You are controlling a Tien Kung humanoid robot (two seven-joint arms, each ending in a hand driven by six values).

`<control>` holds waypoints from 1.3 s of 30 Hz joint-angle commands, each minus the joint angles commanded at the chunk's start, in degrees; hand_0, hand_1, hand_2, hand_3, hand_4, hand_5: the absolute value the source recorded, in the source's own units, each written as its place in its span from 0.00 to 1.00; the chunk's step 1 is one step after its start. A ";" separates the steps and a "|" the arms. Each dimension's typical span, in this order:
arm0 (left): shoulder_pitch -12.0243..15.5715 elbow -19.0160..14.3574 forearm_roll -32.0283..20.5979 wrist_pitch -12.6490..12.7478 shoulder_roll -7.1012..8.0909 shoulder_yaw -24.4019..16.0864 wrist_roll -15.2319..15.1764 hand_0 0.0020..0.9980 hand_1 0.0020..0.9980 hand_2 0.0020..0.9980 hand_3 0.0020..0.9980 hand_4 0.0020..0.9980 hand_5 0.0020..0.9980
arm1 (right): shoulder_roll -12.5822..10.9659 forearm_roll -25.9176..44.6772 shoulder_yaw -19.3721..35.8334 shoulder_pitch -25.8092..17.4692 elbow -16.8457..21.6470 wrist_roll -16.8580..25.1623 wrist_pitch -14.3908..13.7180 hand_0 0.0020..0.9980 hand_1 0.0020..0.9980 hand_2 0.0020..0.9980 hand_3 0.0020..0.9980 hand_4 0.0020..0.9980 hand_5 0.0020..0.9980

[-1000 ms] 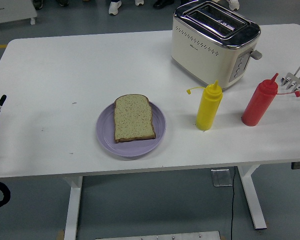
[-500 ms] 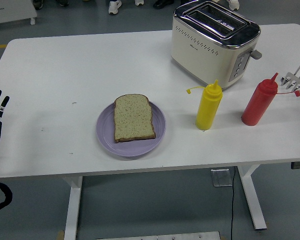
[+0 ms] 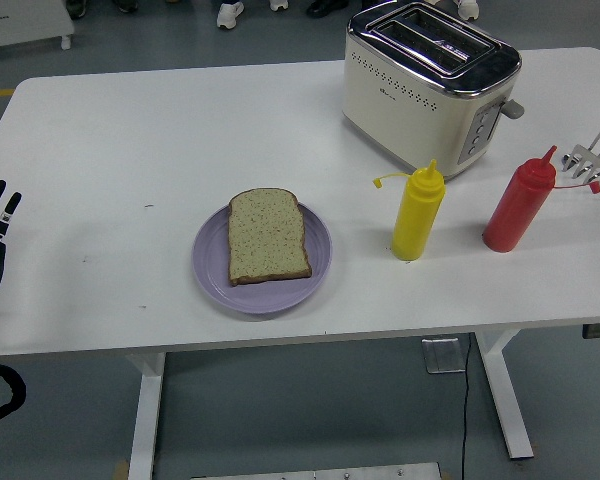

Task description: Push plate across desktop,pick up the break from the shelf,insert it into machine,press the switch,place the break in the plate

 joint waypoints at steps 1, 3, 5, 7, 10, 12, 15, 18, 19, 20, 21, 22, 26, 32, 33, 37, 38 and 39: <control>-0.01 0.00 -0.01 -0.01 -0.02 0.02 0.00 0.81 0.86 0.92 0.85 0.64 1.00 | -0.01 0.03 0.12 0.03 0.04 -0.06 0.01 0.85 0.80 0.82 0.81 0.50 0.59; -0.03 -0.01 -0.01 -0.02 -0.04 0.04 0.00 0.81 0.86 0.92 0.85 0.64 1.00 | -0.01 0.11 0.30 0.10 0.08 -0.16 0.00 0.84 0.80 0.82 0.81 0.49 0.58; -0.07 -0.05 0.00 -0.03 -0.03 0.06 0.00 0.81 0.86 0.92 0.85 0.64 1.00 | 0.00 0.25 0.41 0.16 0.04 -0.22 -0.04 0.84 0.80 0.82 0.81 0.49 0.58; -0.11 -0.12 0.02 -0.03 0.00 0.03 -0.01 0.81 0.86 0.92 0.85 0.64 1.00 | 0.03 0.41 0.49 0.20 -0.03 -0.28 -0.09 0.84 0.80 0.82 0.81 0.49 0.58; -0.14 -0.16 0.03 -0.03 0.01 -0.04 -0.02 0.81 0.86 0.92 0.85 0.64 1.00 | 0.08 0.53 0.61 0.22 -0.12 -0.32 -0.17 0.84 0.80 0.81 0.80 0.49 0.58; -0.13 -0.18 0.04 -0.03 0.01 -0.07 -0.03 0.81 0.86 0.92 0.85 0.64 1.00 | 0.07 0.58 0.70 0.22 -0.17 -0.35 -0.26 0.84 0.80 0.81 0.80 0.49 0.58; -0.13 -0.18 0.05 -0.02 0.01 -0.11 -0.04 0.81 0.86 0.92 0.85 0.64 1.00 | 0.04 0.64 0.76 0.22 -0.20 -0.38 -0.33 0.84 0.80 0.81 0.80 0.49 0.58; -0.16 -0.19 0.05 -0.02 0.01 -0.11 -0.04 0.81 0.86 0.92 0.85 0.64 1.00 | 0.06 0.70 0.79 0.27 -0.25 -0.39 -0.37 0.84 0.80 0.81 0.80 0.49 0.58; -0.17 -0.19 0.04 -0.02 0.01 -0.11 -0.05 0.81 0.86 0.92 0.85 0.64 1.00 | 0.07 0.70 0.80 0.28 -0.25 -0.38 -0.38 0.84 0.80 0.81 0.80 0.49 0.58; -0.19 -0.19 0.04 -0.02 0.01 -0.10 -0.05 0.81 0.86 0.92 0.85 0.64 1.00 | 0.08 0.69 0.80 0.30 -0.25 -0.40 -0.38 0.84 0.80 0.81 0.80 0.49 0.58; -0.19 -0.19 0.04 -0.02 0.02 -0.09 -0.05 0.81 0.86 0.92 0.85 0.64 1.00 | 0.08 0.69 0.79 0.30 -0.25 -0.40 -0.38 0.84 0.80 0.81 0.80 0.49 0.58; -0.20 -0.19 0.04 -0.01 0.02 -0.08 -0.05 0.81 0.86 0.92 0.85 0.64 1.00 | 0.08 0.68 0.79 0.31 -0.25 -0.41 -0.38 0.84 0.80 0.81 0.80 0.49 0.58; -0.22 -0.20 0.03 -0.01 0.01 -0.04 -0.04 0.81 0.86 0.92 0.85 0.64 1.00 | 0.06 0.72 0.82 0.31 -0.28 -0.44 -0.44 0.84 0.80 0.81 0.80 0.49 0.58; -0.27 -0.21 0.01 0.01 0.08 -0.05 -0.05 0.81 0.86 0.92 0.85 0.64 1.00 | 0.00 0.80 0.80 0.37 -0.27 -0.51 -0.44 0.84 0.80 0.81 0.80 0.49 0.58; -0.29 -0.21 0.00 0.01 0.08 -0.05 -0.05 0.81 0.86 0.92 0.85 0.64 1.00 | -0.01 0.83 0.82 0.39 -0.26 -0.52 -0.44 0.84 0.80 0.81 0.80 0.49 0.58; -0.32 -0.22 -0.01 0.01 0.07 -0.02 -0.05 0.81 0.86 0.92 0.85 0.64 1.00 | -0.07 0.95 0.97 0.43 -0.24 -0.53 -0.45 0.84 0.80 0.81 0.80 0.49 0.58; -0.32 -0.22 -0.01 0.01 0.06 -0.03 -0.05 0.81 0.86 0.92 0.85 0.64 1.00 | -0.08 1.00 1.02 0.44 -0.23 -0.54 -0.45 0.84 0.80 0.81 0.80 0.49 0.58; -0.32 -0.22 -0.01 0.01 0.07 -0.04 -0.06 0.81 0.86 0.92 0.85 0.64 1.00 | -0.09 1.04 1.06 0.45 -0.23 -0.54 -0.45 0.84 0.80 0.81 0.80 0.49 0.58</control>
